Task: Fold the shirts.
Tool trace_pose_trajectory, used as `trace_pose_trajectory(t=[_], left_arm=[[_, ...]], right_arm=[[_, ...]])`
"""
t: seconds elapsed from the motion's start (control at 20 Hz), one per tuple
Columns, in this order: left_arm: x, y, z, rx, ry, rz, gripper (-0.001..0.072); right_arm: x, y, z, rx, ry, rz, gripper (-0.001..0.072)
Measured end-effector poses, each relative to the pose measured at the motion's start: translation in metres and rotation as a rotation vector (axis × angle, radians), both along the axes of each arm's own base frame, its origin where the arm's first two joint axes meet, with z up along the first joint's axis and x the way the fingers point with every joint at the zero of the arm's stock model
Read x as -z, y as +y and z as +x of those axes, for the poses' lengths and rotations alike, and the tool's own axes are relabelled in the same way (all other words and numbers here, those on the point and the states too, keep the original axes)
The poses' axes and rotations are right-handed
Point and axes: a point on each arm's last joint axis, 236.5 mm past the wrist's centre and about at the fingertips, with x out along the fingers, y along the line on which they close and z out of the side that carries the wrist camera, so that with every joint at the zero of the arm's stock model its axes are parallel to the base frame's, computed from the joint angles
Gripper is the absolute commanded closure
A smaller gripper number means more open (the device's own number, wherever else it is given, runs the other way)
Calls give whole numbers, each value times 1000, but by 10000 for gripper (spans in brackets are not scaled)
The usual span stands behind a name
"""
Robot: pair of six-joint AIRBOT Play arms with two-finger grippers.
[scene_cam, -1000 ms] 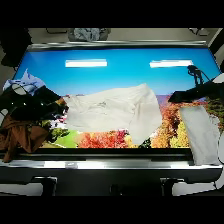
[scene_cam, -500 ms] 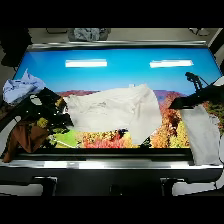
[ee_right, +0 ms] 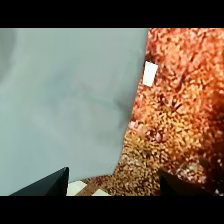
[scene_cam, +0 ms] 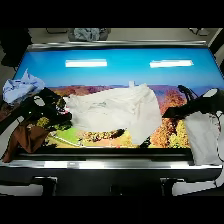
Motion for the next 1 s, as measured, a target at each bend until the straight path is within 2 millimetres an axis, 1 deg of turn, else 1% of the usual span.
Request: trace_pose_trajectory(t=[0.15, 0.2, 0.25, 0.3, 0.35, 0.4, 0.45, 0.5, 0.55, 0.6, 0.65, 0.7, 0.75, 0.8, 0.85, 0.9, 0.95, 1.0], left_arm=[[-8, -1, 2, -3, -20, -3, 683], [-12, -2, 3, -3, -30, -5, 683], [-15, -1, 3, -3, -39, -5, 683], [-20, -1, 5, -4, -51, -5, 683], [-24, -1, 6, -4, -65, -4, 684], [-30, -1, 8, -4, -82, -3, 685], [-40, -1, 12, -4, -111, -3, 685], [-54, 1, 19, -3, -158, 0, 686], [-76, 3, 29, 3, -227, 8, 686], [-106, 5, 40, 7, -316, 19, 686], [-144, 8, 52, 8, -422, 34, 686], [-196, 13, 64, 2, -567, 58, 686], [-257, 20, 70, -17, -727, 87, 686], [-319, 28, 68, -47, -879, 115, 686], [-388, 36, 56, -89, -1047, 138, 686], [-451, 45, 36, -135, -1202, 162, 686], [-505, 52, 10, -181, -1340, 180, 686], [-551, 56, -23, -221, -1463, 184, 686]], right_arm=[[16, 15, 8, 15, 3, 53, 46], [20, 25, 13, 14, -3, 72, 97], [23, 33, 18, 12, -14, 82, 282], [28, 37, 25, 16, -33, 68, 667], [33, 38, 32, 19, -52, 47, 663], [33, 40, 38, 18, -72, 38, 663], [27, 41, 47, 24, -104, 34, 663], [12, 42, 57, 10, -154, 33, 663], [-8, 43, 65, -7, -206, 35, 663], [-38, 40, 76, -27, -289, 16, 663], [-76, 36, 87, -40, -385, -10, 662], [-129, 31, 98, -48, -515, -47, 662], [-190, 26, 103, -49, -665, -99, 662], [-256, 22, 102, -40, -822, -160, 662], [-325, 18, 92, -23, -989, -236, 662], [-398, 16, 68, -2, -1162, -323, 662], [-459, 18, 38, 23, -1312, -395, 662], [-513, 22, -2, 48, -1450, -469, 662]])
